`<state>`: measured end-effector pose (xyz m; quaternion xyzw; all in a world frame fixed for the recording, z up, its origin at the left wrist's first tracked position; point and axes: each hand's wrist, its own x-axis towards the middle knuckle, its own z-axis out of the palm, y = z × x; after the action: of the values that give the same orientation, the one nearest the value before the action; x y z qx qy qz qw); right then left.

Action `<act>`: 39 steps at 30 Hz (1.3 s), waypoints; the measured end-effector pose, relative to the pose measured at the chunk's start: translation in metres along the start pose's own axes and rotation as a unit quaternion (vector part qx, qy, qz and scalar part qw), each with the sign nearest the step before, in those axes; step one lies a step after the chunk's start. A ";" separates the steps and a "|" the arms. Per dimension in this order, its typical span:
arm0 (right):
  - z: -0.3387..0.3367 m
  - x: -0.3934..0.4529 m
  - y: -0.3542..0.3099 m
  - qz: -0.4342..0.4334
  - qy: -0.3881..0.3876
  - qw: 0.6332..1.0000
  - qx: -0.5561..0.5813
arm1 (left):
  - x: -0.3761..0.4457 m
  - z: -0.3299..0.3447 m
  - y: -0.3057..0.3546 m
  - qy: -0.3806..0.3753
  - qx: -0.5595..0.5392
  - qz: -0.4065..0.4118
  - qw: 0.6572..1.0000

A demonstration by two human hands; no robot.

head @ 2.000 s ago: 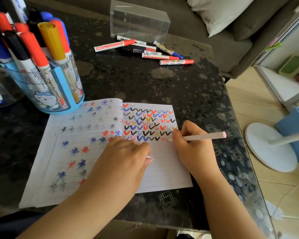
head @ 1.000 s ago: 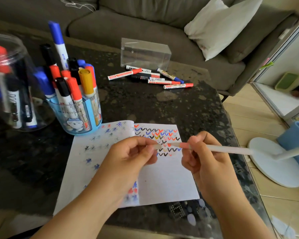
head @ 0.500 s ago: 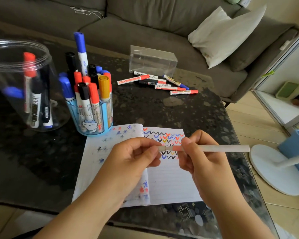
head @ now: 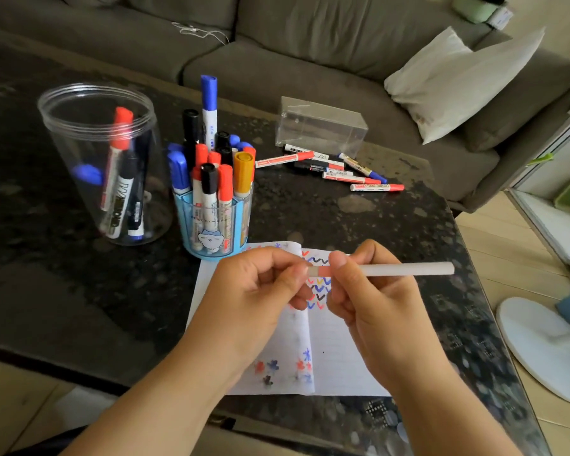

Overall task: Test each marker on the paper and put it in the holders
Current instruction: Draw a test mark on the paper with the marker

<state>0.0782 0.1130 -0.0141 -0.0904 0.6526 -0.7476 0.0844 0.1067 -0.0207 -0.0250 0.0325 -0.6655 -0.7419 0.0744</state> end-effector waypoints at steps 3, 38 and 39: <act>0.008 0.002 0.001 0.032 0.026 0.998 0.037 | 0.000 -0.006 0.002 0.013 0.047 0.011 0.999; 0.198 0.121 -0.056 -0.241 -0.099 0.894 -0.365 | 0.001 -0.166 0.049 0.238 0.525 0.137 0.805; 0.200 0.122 -0.052 -0.231 -0.112 0.879 -0.402 | 0.001 -0.166 0.048 0.236 0.524 0.141 0.806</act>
<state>0.0085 -0.1018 0.0670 -0.3475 0.8439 -0.4041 -0.0616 0.1330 -0.1895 0.0044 0.1469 -0.9123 -0.2311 0.3045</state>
